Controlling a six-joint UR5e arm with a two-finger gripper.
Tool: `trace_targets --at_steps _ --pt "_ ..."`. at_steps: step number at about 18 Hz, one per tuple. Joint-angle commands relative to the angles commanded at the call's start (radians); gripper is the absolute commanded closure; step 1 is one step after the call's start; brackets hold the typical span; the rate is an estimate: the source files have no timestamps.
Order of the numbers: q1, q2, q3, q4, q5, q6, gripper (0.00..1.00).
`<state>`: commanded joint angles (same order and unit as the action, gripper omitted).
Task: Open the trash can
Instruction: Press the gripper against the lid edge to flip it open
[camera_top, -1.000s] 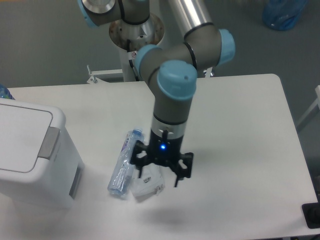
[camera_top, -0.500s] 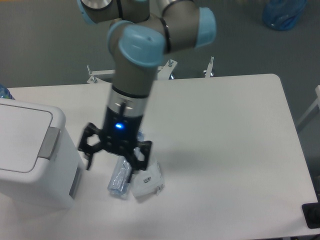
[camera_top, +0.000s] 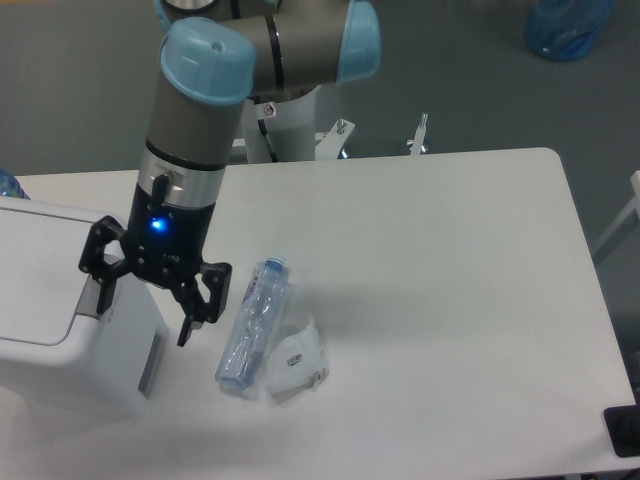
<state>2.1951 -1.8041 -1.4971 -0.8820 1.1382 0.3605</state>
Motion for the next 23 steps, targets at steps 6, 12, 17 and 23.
trace_targets --at_steps 6,12,17,23 --pt "-0.003 0.012 -0.032 0.000 0.005 0.005 0.00" --pt "-0.005 0.015 -0.040 0.000 0.006 0.005 0.00" --pt "-0.005 0.014 -0.052 0.003 0.008 0.009 0.00" --pt "-0.005 0.015 -0.049 0.002 0.008 0.006 0.00"
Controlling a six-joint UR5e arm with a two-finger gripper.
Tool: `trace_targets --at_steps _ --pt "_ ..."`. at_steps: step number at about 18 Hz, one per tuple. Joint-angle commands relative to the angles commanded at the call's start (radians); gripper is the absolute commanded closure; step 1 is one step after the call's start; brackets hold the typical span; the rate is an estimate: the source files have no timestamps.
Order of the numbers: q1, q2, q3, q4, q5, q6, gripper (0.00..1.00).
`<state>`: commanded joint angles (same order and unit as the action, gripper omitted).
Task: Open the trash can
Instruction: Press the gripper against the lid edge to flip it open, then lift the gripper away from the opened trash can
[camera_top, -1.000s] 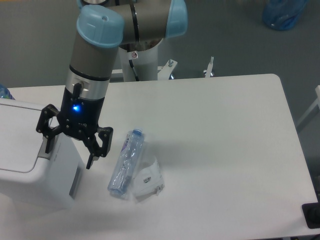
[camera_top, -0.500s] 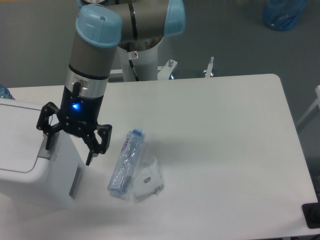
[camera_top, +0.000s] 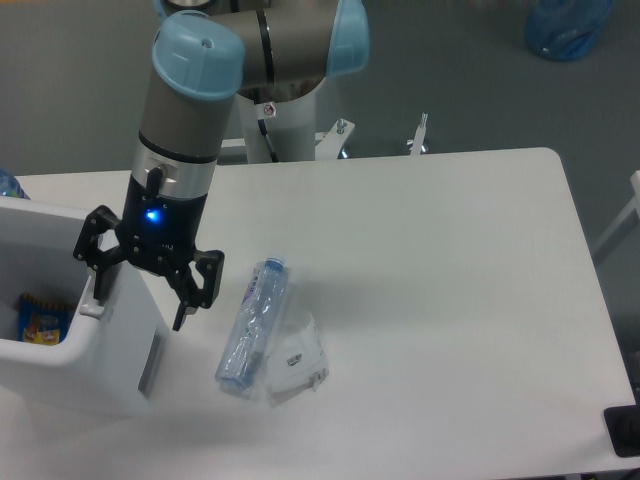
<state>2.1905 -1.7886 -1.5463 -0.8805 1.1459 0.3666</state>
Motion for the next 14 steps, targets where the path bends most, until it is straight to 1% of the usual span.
trace_targets --at_steps 6,8,11,14 --pt "0.011 0.000 0.032 0.002 0.002 0.012 0.00" --pt "0.028 -0.005 0.057 0.002 0.003 0.029 0.00" --pt "0.054 -0.043 0.106 0.014 0.008 0.040 0.00" --pt "0.116 -0.066 0.095 0.025 0.008 0.070 0.00"
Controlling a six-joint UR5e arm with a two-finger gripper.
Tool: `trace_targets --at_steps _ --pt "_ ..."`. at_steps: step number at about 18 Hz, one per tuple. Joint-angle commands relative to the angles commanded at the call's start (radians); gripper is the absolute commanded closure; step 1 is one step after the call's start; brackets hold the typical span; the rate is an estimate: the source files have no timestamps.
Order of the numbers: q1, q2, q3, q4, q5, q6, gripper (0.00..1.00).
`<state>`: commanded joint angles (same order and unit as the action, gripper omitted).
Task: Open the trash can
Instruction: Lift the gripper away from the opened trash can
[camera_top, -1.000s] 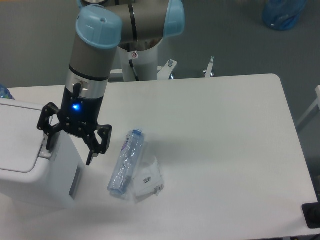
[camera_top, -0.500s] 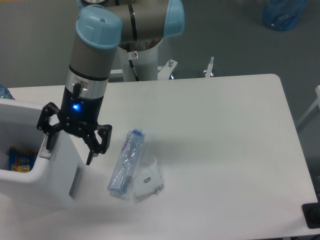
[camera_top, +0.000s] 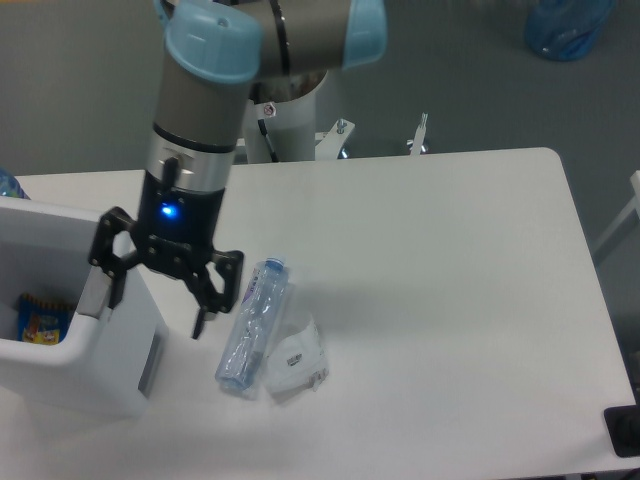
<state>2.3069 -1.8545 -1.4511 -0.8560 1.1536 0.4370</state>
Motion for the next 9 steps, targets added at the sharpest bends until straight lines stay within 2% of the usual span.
trace_targets --at_steps 3,9 --pt "0.020 -0.029 0.014 0.002 0.024 0.080 0.00" --pt "0.025 -0.098 0.005 -0.006 0.267 0.250 0.00"
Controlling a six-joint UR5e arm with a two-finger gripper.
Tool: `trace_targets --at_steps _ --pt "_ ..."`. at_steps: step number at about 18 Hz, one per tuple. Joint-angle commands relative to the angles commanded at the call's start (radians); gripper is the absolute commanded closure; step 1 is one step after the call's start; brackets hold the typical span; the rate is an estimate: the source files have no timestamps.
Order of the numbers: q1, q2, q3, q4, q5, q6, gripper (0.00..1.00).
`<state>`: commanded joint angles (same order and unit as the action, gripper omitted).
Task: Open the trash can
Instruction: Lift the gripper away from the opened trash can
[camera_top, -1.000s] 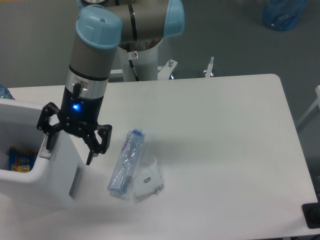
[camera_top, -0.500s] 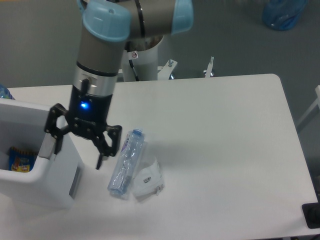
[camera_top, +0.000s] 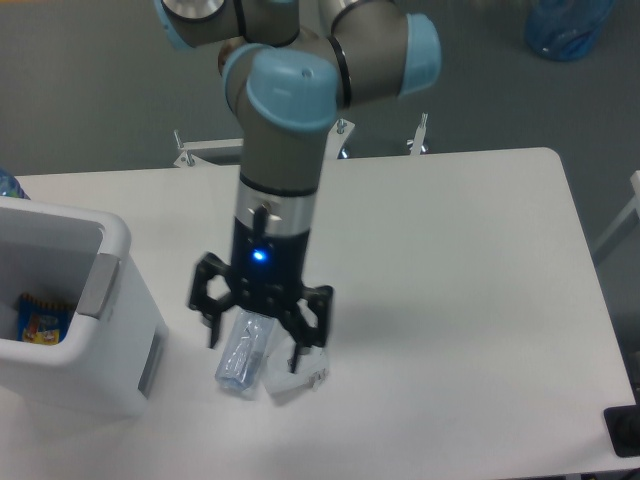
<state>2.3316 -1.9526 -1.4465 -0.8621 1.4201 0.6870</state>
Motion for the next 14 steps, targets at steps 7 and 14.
trace_targets --at_steps 7,14 --pt "0.097 -0.025 -0.074 -0.028 0.115 0.413 0.00" --pt "0.103 -0.042 -0.112 -0.017 0.163 0.422 0.00"
